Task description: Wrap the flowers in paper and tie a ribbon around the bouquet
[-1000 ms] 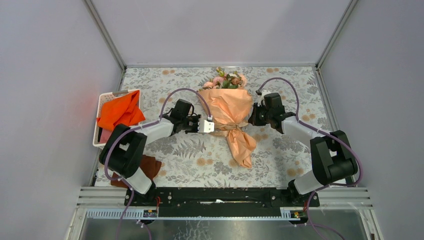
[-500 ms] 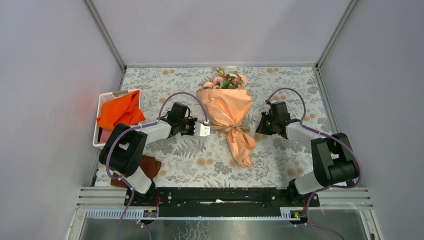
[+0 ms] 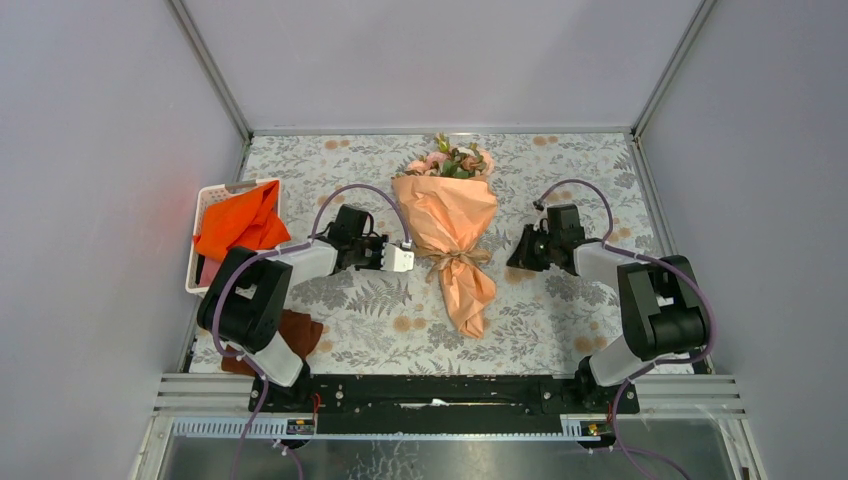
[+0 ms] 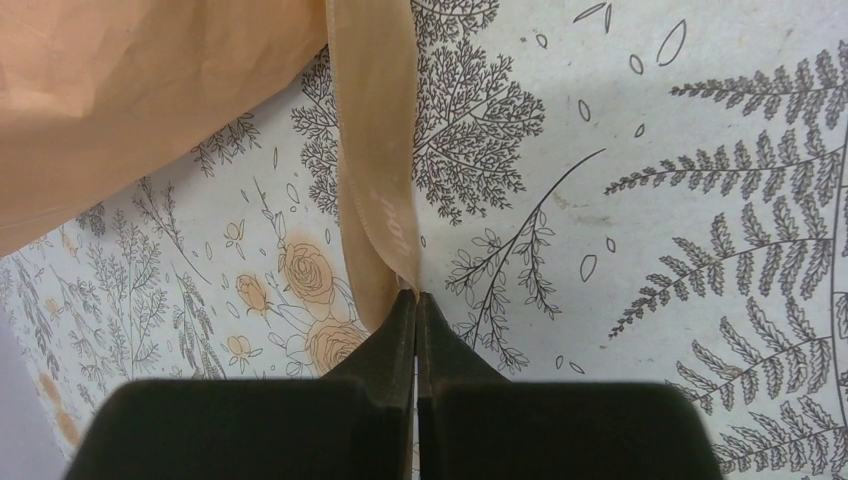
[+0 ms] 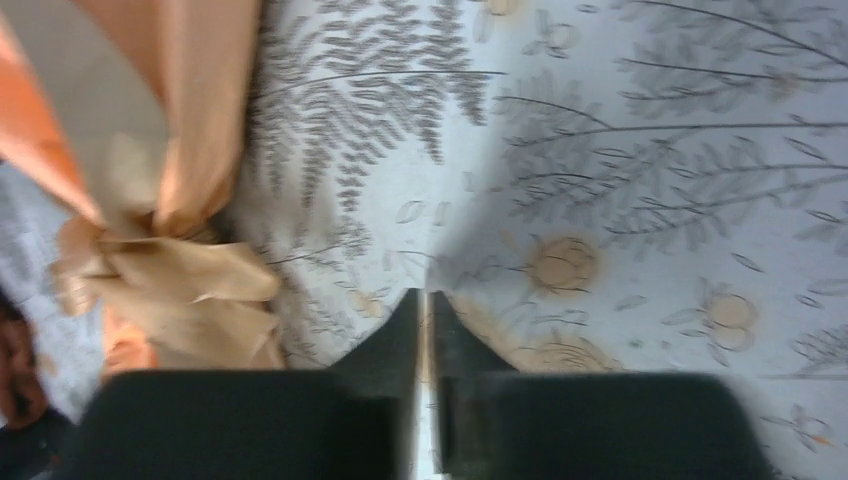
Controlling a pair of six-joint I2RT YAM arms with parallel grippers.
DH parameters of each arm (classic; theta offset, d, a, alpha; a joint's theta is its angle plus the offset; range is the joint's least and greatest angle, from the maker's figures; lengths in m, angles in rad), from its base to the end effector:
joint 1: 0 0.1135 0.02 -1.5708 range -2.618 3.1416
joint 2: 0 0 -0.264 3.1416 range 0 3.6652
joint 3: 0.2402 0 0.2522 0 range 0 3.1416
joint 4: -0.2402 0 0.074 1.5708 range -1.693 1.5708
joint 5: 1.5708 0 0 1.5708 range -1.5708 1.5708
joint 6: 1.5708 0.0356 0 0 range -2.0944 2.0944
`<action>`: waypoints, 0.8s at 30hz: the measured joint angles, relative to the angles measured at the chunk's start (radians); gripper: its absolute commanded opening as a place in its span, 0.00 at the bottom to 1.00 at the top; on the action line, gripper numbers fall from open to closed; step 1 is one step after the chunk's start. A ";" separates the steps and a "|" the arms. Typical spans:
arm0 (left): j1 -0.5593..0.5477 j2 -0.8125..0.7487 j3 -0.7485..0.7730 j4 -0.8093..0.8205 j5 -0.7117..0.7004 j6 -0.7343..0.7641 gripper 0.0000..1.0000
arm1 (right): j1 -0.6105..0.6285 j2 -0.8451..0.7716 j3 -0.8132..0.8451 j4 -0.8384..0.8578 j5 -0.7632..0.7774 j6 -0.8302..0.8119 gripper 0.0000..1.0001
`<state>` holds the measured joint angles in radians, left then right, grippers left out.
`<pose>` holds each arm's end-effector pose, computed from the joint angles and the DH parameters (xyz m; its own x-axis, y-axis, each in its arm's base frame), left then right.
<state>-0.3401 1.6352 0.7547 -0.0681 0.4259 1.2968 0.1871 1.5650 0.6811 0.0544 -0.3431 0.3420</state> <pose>0.2791 -0.1144 0.1398 0.3037 0.8225 -0.4809 0.8811 -0.0504 0.4702 0.2855 0.0662 0.1468 -0.8163 0.1669 -0.5529 -0.1322 0.8779 0.4602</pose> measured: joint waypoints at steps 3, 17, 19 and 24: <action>0.000 -0.002 0.000 0.000 0.006 0.000 0.00 | 0.000 -0.010 0.000 0.028 -0.070 -0.004 0.54; -0.003 -0.018 0.000 -0.002 0.027 0.004 0.00 | 0.021 0.053 -0.086 0.433 -0.319 0.270 0.71; -0.006 -0.020 0.000 -0.002 0.029 0.004 0.00 | 0.023 0.089 -0.086 0.468 -0.338 0.304 0.66; -0.009 -0.021 -0.006 -0.003 0.030 0.004 0.00 | 0.025 0.134 -0.086 0.508 -0.359 0.351 0.33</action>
<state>-0.3492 1.6142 0.7483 -0.0711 0.4561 1.3006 0.2119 1.6993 0.5953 0.5621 -0.7025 0.6926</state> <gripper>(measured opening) 0.006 0.558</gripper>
